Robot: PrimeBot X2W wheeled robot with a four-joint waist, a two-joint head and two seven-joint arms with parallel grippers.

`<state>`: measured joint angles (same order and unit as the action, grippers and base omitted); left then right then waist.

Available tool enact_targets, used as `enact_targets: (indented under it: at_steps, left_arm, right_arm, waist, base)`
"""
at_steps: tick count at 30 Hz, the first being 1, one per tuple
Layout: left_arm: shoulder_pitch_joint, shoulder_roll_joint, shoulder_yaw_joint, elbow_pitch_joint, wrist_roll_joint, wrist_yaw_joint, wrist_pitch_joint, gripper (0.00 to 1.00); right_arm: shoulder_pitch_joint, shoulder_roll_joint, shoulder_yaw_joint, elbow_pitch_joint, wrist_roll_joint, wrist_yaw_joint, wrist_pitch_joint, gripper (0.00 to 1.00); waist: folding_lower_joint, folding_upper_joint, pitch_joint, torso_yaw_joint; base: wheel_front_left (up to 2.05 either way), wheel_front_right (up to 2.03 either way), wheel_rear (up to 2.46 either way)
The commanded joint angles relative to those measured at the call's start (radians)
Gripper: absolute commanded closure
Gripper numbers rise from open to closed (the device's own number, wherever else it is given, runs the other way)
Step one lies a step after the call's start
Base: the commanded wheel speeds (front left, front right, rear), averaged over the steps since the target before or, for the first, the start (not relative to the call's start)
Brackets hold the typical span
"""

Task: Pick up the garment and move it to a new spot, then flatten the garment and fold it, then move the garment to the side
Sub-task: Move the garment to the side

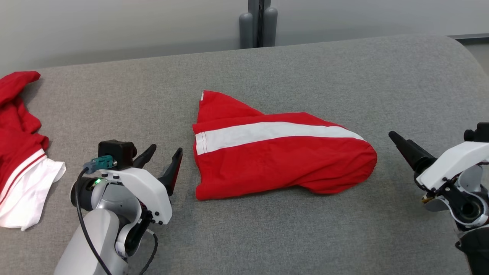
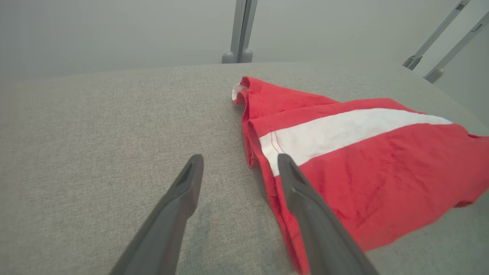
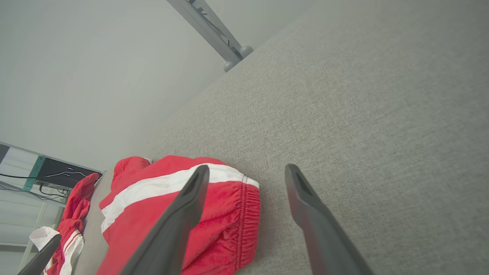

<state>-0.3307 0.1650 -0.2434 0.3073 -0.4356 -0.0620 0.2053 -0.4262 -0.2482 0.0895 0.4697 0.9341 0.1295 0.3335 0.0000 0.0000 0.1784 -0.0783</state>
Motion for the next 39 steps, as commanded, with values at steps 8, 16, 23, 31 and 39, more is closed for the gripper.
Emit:
enact_targets:
  at_steps: [8, 16, 23, 31, 39]
  left_arm:
    - [-0.128, -0.004, -0.03, 0.07, -0.069, -0.038, 0.149, 0.0]
    - [-0.236, -0.042, -0.08, 0.163, -0.107, -0.052, 0.243, 0.0]
    - [-0.304, -0.067, -0.118, 0.237, -0.15, -0.062, 0.281, 0.0]
    - [-0.342, -0.086, -0.159, 0.277, -0.2, -0.07, 0.286, 0.0]
    - [-0.34, -0.083, -0.184, 0.285, -0.218, -0.069, 0.248, 0.87]
  right_arm:
    - [-0.135, -0.031, -0.006, 0.127, 0.145, 0.002, 0.216, 0.0]
    - [-0.208, -0.036, 0.046, 0.134, 0.195, 0.002, 0.349, 0.0]
    - [-0.25, -0.045, 0.073, 0.132, 0.219, 0.002, 0.418, 0.0]
    - [-0.244, -0.034, 0.096, 0.122, 0.257, 0.002, 0.484, 0.02]
    - [-0.208, -0.034, 0.106, 0.093, 0.294, 0.002, 0.507, 1.0]
  waist:
    - [0.0, 0.0, 0.05, 0.023]
    - [0.0, 0.0, 0.092, 0.031]
    - [0.0, 0.0, 0.116, 0.033]
    - [0.0, 0.0, 0.117, 0.035]
    - [0.0, 0.0, 0.096, 0.037]
  base:
    - [0.0, 0.0, 0.0]
    - [0.0, 0.0, 0.0]
    - [0.0, 0.0, 0.0]
    - [0.0, 0.0, 0.0]
    - [0.0, 0.0, 0.0]
